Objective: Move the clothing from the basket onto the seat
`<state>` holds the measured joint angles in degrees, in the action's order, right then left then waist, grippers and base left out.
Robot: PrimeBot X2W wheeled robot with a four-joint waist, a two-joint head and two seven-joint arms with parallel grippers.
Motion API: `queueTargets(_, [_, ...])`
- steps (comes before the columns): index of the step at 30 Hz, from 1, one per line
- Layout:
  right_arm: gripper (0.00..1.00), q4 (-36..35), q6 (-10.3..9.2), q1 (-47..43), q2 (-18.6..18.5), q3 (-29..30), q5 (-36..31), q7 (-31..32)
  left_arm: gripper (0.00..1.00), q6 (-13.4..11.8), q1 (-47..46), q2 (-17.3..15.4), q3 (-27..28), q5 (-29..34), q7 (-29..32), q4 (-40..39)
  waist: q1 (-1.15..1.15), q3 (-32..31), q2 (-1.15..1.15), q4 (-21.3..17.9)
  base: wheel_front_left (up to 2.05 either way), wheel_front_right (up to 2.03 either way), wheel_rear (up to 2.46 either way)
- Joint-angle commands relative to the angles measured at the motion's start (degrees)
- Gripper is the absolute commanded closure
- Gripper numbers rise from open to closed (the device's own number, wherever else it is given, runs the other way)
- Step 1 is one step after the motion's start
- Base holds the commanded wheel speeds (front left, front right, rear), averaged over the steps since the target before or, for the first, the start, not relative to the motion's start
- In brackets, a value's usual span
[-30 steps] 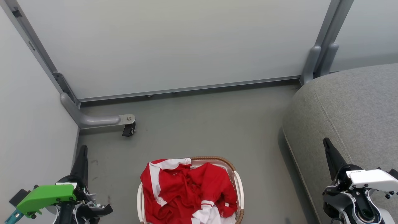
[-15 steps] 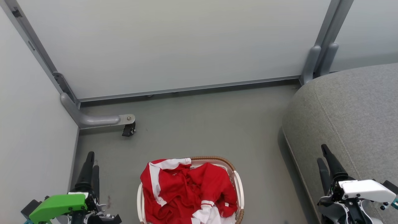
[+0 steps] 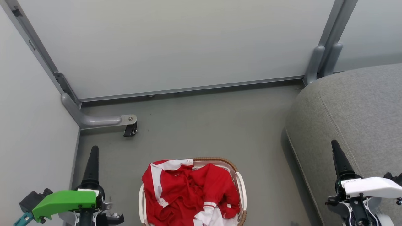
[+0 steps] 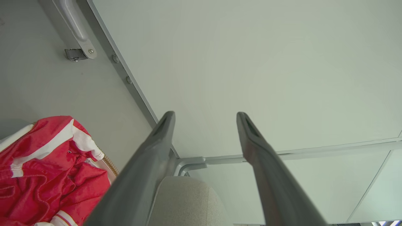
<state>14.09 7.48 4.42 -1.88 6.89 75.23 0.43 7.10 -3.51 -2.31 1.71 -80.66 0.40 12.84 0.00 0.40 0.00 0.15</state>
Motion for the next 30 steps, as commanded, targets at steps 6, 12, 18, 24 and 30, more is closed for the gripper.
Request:
queueTargets(6, [0.00,-4.2,0.02,0.3,-0.6,-1.0,-10.6,-1.8,0.00,0.3,-0.8,-0.3,-1.1,7.4,-1.8,-2.5,0.00,0.1,0.00,0.1,0.00,0.00,0.00])
queueTargets(12, [0.00,-5.1,0.02,-0.3,-0.6,-1.7,-17.1,-3.1,0.00,0.3,-0.8,-0.4,-2.0,14.2,-3.1,-3.4,0.00,0.2,0.00,0.2,0.00,0.00,0.00])
queueTargets(18, [0.00,-4.9,0.02,-0.7,-0.7,-2.3,-22.6,-4.2,0.00,-0.3,-0.5,-0.4,-3.0,23.2,-4.3,-3.9,0.00,0.3,0.00,0.3,0.00,0.00,0.00])
queueTargets(24, [0.00,-4.9,0.02,-0.8,-0.7,-2.2,-27.4,-5.4,0.00,-1.1,-0.1,-0.4,-4.1,30.1,-5.4,-4.1,0.00,0.5,0.00,0.4,0.00,0.00,0.00])
queueTargets(30, [0.00,-5.1,0.02,-1.0,-0.8,-3.0,-32.7,-6.5,0.00,-1.1,0.4,-0.5,-5.2,36.3,-6.4,-3.3,0.00,0.6,0.00,0.4,0.00,0.00,0.00])
